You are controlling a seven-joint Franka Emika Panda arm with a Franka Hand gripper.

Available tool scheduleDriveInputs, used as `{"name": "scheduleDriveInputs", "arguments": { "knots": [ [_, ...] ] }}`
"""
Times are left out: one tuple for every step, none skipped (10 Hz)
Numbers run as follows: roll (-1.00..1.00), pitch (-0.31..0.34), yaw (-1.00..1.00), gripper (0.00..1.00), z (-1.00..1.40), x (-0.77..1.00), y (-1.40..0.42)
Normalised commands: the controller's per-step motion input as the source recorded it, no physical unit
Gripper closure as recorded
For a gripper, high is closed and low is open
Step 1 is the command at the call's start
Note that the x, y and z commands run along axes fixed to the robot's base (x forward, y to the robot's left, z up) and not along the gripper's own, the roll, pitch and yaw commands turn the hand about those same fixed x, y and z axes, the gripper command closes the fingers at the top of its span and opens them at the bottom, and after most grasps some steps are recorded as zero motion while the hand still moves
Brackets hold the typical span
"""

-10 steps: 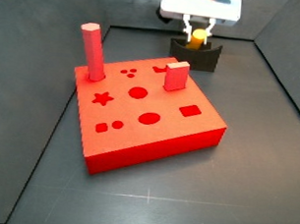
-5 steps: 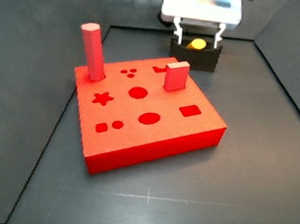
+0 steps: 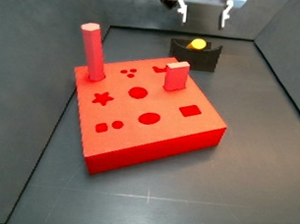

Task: Pick up the oval object. Move up. Place the oval object on the fixture. Regrasp the oval object. Move to above the board. Insert the oval object.
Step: Regrasp the oval object.

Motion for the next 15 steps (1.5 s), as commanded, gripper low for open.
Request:
{"name": "scheduleDriveInputs", "arguments": {
  "knots": [
    [0.05,0.065,-0.01,0.00,0.50,-0.03,0.00],
    [0.05,0.068,-0.02,0.00,0.32,-0.03,0.00],
    [0.05,0.068,-0.02,0.00,0.20,-0.03,0.00],
    [1.00,0.046,0.01,0.00,0.93,-0.10,-0.87],
    [1.00,0.044,0.01,0.00,0.91,-0.10,-0.83],
    [1.00,0.034,0.01,0.00,0.81,-0.11,-0.71],
    [1.00,0.025,0.01,0.00,0.64,-0.13,-0.57],
    [1.00,0.019,0.01,0.00,0.38,-0.10,-0.36],
    [1.00,0.018,0.01,0.00,0.17,-0.07,-0.19],
    [1.00,0.017,0.01,0.00,0.03,-0.04,-0.07],
    [1.00,0.018,0.01,0.00,0.02,-0.02,-0.04],
    [1.00,0.017,0.01,0.00,0.04,-0.02,-0.03],
    [1.00,0.010,0.01,0.00,0.02,-0.04,-0.03],
    [1.00,0.005,0.01,0.00,0.02,-0.05,-0.03],
    [1.00,-0.003,0.01,0.00,0.01,-0.05,-0.03]
  ]
}}
